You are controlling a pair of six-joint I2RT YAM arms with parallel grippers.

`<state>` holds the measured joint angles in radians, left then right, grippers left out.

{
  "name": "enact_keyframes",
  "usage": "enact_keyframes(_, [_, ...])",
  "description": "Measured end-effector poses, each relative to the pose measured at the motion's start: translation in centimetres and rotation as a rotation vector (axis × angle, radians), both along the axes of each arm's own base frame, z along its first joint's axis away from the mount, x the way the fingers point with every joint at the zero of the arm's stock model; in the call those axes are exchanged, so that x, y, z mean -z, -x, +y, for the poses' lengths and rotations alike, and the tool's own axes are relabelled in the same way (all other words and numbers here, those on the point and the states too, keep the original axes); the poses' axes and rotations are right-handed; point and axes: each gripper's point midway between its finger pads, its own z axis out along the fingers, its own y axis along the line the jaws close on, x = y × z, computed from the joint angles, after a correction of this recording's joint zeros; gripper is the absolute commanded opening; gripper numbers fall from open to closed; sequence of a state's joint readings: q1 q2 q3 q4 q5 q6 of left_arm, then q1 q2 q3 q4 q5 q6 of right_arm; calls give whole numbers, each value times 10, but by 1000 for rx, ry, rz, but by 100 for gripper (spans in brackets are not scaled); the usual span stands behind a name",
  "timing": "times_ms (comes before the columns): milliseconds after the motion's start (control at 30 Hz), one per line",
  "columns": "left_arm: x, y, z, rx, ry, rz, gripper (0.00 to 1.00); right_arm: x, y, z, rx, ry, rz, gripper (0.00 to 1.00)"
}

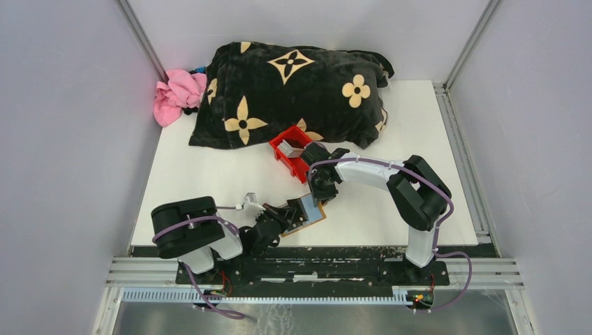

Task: Put the credit cards into the card holder
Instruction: Insert the credit card into the card holder.

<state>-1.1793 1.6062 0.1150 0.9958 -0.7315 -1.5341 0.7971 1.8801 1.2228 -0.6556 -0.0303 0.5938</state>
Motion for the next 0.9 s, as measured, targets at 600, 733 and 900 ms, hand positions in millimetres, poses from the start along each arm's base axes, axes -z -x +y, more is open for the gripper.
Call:
enact_keyframes(600, [0, -7, -14, -28, -85, 58, 3, 0, 0, 0, 0, -2, 3, 36])
enact_keyframes(733, [0, 0, -14, 0, -106, 79, 3, 0, 0, 0, 0, -3, 3, 36])
enact_keyframes(900, [-4, 11, -14, 33, -124, 84, 3, 0, 0, 0, 0, -4, 5, 36])
